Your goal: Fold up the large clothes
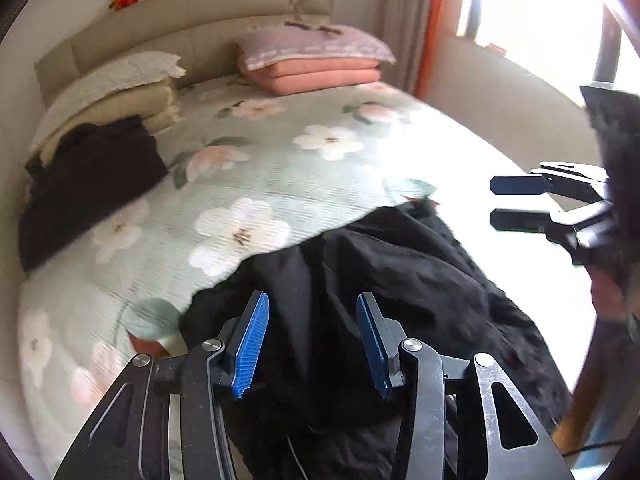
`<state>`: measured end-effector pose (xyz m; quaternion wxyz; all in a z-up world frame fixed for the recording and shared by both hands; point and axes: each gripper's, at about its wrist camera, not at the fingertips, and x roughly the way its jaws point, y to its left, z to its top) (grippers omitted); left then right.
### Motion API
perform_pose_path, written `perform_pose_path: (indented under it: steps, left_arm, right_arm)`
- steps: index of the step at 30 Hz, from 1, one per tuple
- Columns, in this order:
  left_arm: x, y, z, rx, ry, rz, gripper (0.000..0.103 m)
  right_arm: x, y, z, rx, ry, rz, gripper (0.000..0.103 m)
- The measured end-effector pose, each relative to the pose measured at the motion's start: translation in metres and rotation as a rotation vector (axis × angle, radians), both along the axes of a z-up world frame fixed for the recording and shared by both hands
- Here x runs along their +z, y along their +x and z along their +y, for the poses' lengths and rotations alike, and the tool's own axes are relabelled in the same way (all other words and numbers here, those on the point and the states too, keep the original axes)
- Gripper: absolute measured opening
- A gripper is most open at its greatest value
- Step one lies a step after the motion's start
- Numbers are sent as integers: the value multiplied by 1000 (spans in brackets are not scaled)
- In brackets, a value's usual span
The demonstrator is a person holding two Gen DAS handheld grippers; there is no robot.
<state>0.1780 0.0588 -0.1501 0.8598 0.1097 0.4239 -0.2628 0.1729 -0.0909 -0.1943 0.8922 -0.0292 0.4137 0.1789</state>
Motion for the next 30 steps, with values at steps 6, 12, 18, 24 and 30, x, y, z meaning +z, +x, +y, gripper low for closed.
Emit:
perform_pose_path:
  steps: [6,12,18,24,30]
  left_arm:
    - [-84,15,-17,60,-90,205,47]
    - [-167,-18,-1,134,-132,359,49]
    - [-197,-37,-1,135,-162,302,50]
    - [-196,-29,-1,168,-176,347,50]
    - [-189,-26,-20,200,-120,325,50]
  right_arm:
    - [-81,35,29,30,-84,205,62]
    - [-168,4,14,5,-137,397,73]
    - [-216,-18,7,-31,-124,403,78]
    - [-221,-18,9,-16,-121,388,80]
    - [-215,-16,9,-18,-123,414,80]
